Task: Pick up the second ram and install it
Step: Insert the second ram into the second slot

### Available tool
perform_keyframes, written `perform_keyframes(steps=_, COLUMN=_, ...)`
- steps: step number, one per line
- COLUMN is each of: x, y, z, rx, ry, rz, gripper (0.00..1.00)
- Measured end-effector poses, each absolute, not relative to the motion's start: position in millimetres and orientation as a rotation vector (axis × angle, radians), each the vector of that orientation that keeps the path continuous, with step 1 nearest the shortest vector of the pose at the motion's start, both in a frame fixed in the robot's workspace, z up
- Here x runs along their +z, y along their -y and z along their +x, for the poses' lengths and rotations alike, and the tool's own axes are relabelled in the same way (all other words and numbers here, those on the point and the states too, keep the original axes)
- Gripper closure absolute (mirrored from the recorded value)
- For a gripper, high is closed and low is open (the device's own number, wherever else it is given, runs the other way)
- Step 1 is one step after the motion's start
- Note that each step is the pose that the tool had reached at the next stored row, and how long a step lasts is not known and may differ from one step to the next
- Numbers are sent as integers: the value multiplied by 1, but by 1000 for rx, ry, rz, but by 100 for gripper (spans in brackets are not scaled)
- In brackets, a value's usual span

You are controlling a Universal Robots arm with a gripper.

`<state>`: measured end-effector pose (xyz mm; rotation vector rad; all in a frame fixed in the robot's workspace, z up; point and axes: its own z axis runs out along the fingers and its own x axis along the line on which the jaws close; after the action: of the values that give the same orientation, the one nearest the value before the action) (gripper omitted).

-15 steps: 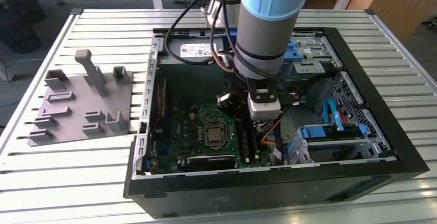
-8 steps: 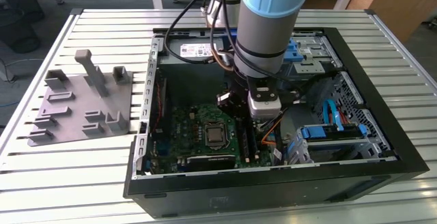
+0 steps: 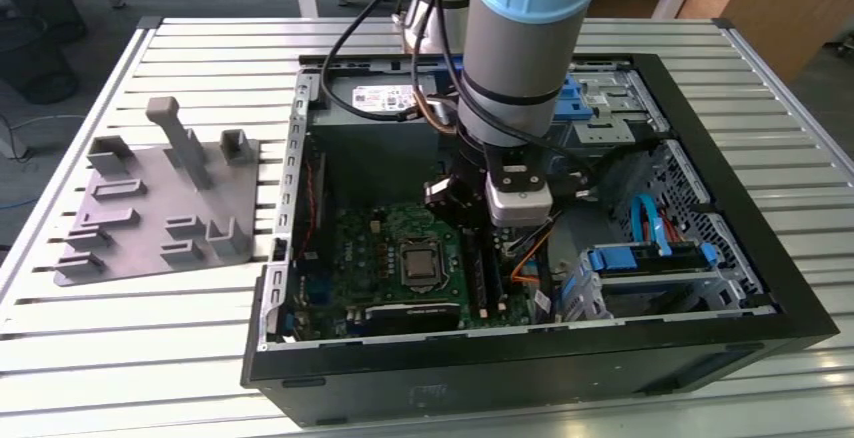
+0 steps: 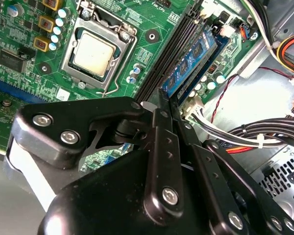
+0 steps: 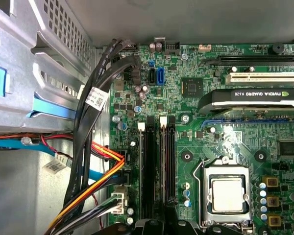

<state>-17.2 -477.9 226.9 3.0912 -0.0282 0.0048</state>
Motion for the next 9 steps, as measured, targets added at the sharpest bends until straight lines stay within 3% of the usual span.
perform_keyframes(steps=9, x=229, y=476, z=-17, rx=5, ry=28, rz=3090, gripper=87)
